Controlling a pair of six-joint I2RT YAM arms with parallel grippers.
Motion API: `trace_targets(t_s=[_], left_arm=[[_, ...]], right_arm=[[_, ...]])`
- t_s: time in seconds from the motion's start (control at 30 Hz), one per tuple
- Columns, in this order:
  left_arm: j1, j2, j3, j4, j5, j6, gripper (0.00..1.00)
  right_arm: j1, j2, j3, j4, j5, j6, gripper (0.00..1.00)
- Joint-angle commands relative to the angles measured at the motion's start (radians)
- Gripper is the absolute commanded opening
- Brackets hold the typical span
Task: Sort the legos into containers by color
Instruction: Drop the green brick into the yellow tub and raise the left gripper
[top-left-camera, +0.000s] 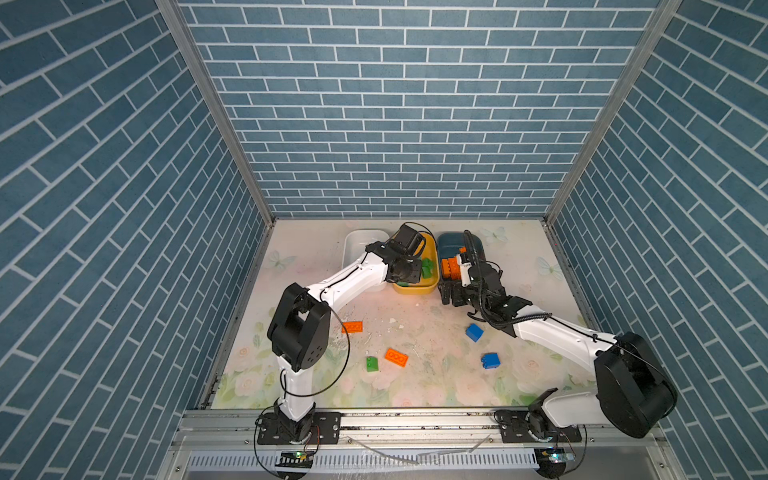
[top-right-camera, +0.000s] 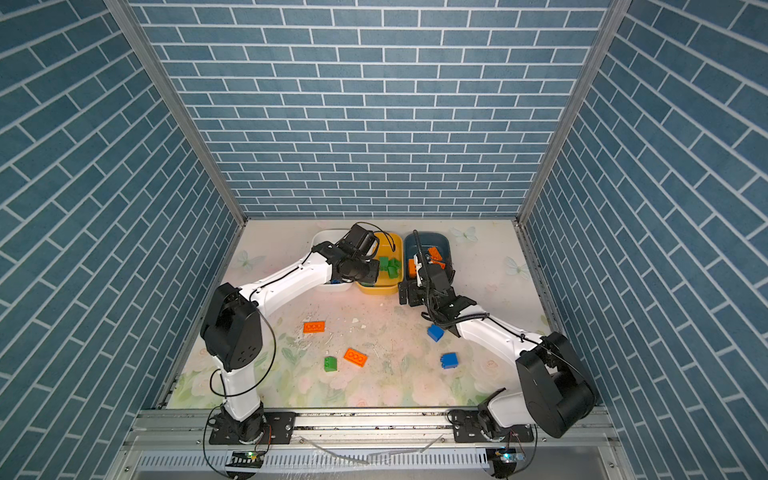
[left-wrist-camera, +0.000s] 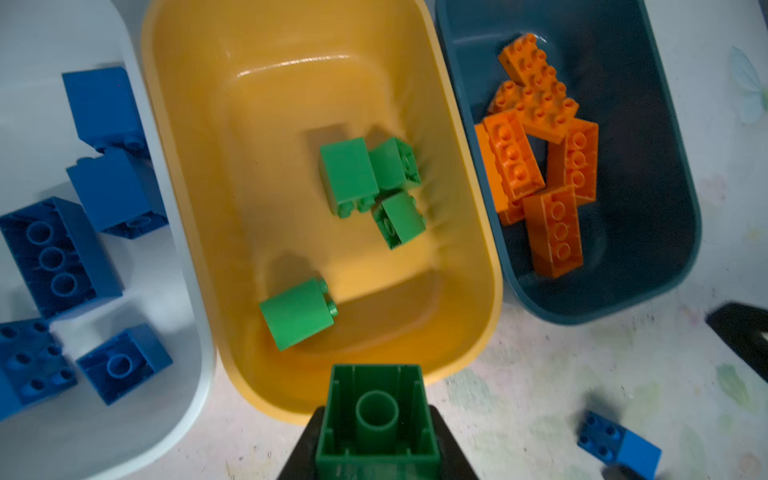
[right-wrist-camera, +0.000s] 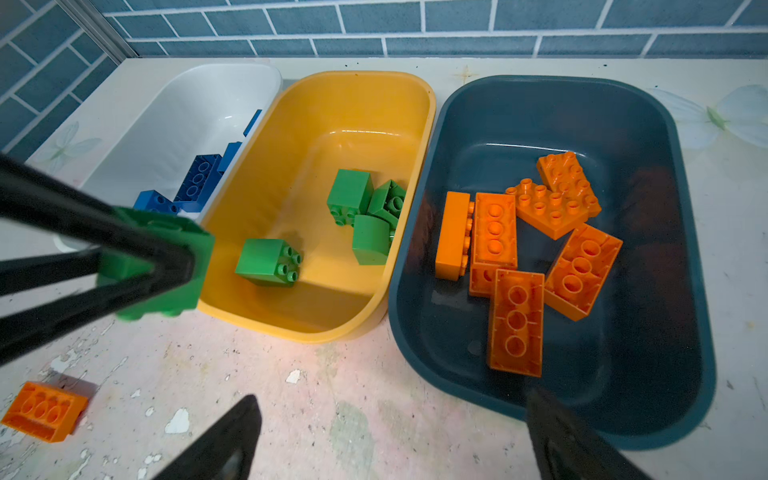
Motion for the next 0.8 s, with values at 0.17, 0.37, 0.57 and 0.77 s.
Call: trace_targets(t_s=[0.17, 0.37, 0.57, 0.77], left_arm=[[0.048, 0.12, 0.145, -0.05, -0.032, -0.023, 0.21], [0.06, 0.185, 0.229, -0.082, -0.036, -0.02, 0.23], [0.064, 0.227, 0.301, -0.108, -0.017, -0.029, 0.32], [0.063, 0.219, 0.33, -0.121, -0.004, -0.029, 0.42]], right_arm=[[0.002, -0.078, -0.012, -0.004, -0.049, -0.055, 0.99], [0.001, -0.103, -0.041, 0.025, -0.068, -0.059, 0.99], [0.003, -0.11, -0.047, 0.033, -0.081, -0.062, 0.99], [0.002, -0.096, -0.039, 0.032, -0.079, -0.046, 0.99]])
